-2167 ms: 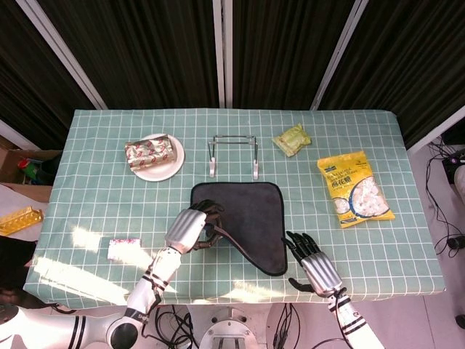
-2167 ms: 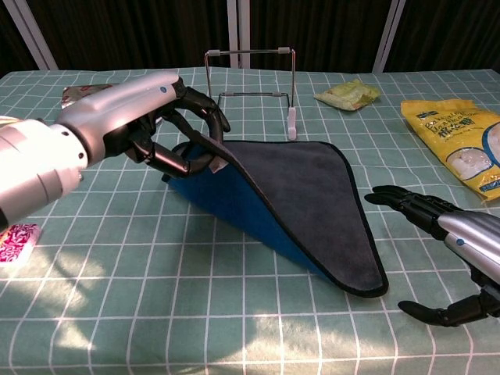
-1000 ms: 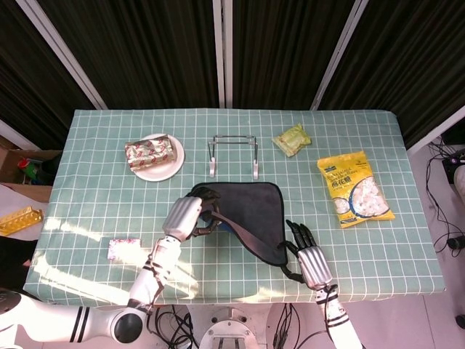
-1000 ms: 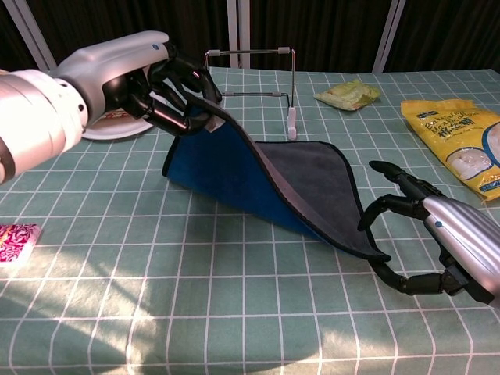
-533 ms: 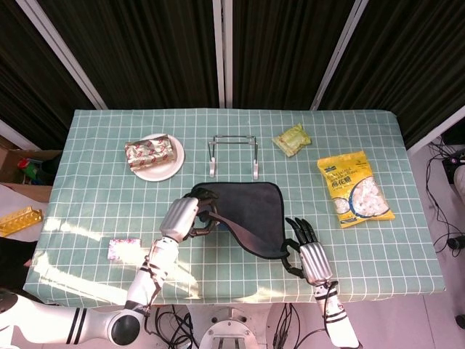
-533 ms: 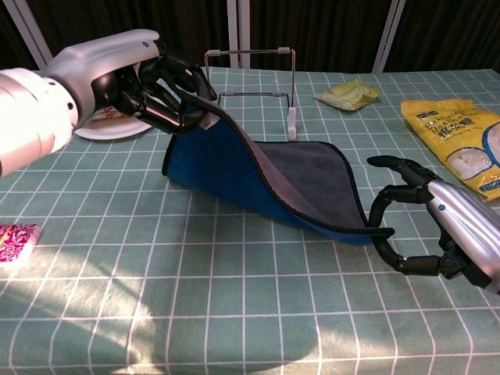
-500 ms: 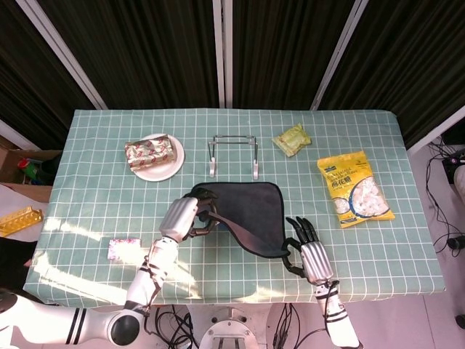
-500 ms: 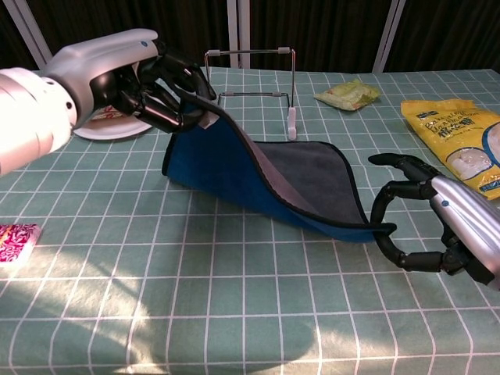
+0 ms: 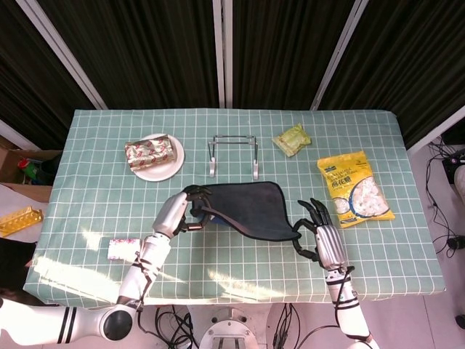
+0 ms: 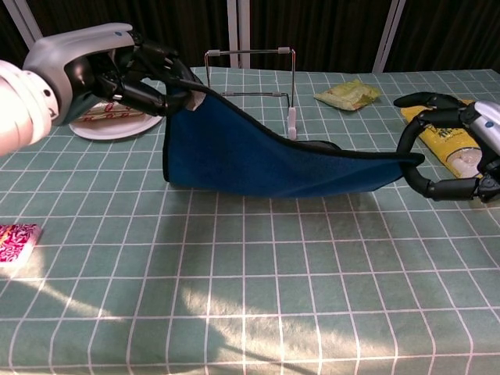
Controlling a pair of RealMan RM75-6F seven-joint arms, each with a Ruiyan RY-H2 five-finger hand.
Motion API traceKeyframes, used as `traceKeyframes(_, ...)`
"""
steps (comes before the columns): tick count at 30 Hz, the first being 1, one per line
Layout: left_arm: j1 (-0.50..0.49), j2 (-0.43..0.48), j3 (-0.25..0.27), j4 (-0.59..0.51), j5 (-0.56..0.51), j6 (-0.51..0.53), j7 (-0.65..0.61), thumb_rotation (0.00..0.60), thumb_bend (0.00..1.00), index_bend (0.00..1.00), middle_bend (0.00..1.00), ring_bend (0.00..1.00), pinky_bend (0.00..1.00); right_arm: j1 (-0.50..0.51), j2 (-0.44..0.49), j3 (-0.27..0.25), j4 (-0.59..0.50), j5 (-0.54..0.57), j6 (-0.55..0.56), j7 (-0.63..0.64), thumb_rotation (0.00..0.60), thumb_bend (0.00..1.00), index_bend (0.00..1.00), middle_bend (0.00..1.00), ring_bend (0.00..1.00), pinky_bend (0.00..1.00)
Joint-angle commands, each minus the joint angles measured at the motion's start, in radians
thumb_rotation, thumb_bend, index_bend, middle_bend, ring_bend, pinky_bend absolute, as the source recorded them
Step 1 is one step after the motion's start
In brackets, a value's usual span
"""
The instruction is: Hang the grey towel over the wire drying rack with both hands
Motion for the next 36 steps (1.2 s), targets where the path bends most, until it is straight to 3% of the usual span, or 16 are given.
traceKeyframes(1,0.01,-0.006,-0.022,0.008,0.013,0.003,-0.052,0.6,0.57,0.82,0.3,0.17,0.27,0.024,0.063,0.052,-0.105,0.048,-0.029,-0.041,0.6,0.57,1.0,0.16,0.0,0.0)
traceKeyframes(7,0.011,-0.011,-0.075,0.025,-0.016,-0.011,-0.147,0.6,0.57,0.83,0.31,0.17,0.27,0.085,0.212,0.16,-0.324,0.261,-0.192,-0.114,0.6,0.57,1.0,0.16,0.0,0.0)
traceKeyframes(15,0.006,0.028,-0.108,0.057,-0.083,-0.073,-0.221,0.6,0.59,0.83,0.31,0.17,0.27,0.198,0.399,0.284,-0.424,0.512,-0.401,-0.153,0.6,0.57,1.0,0.16,0.0,0.0)
traceKeyframes(26,-0.022,0.039,-0.139,0.073,-0.117,-0.101,-0.257,0.6,0.6,0.84,0.31,0.17,0.27,0.304,0.477,0.326,-0.429,0.623,-0.483,-0.151,0.6,0.55,1.0,0.16,0.0,0.0)
traceKeyframes(36,-0.089,0.065,-0.227,0.092,-0.253,-0.129,-0.251,0.6,0.64,0.85,0.31,0.17,0.27,0.397,0.477,0.338,-0.402,0.722,-0.487,-0.184,0.6,0.56,1.0,0.16,0.0,0.0)
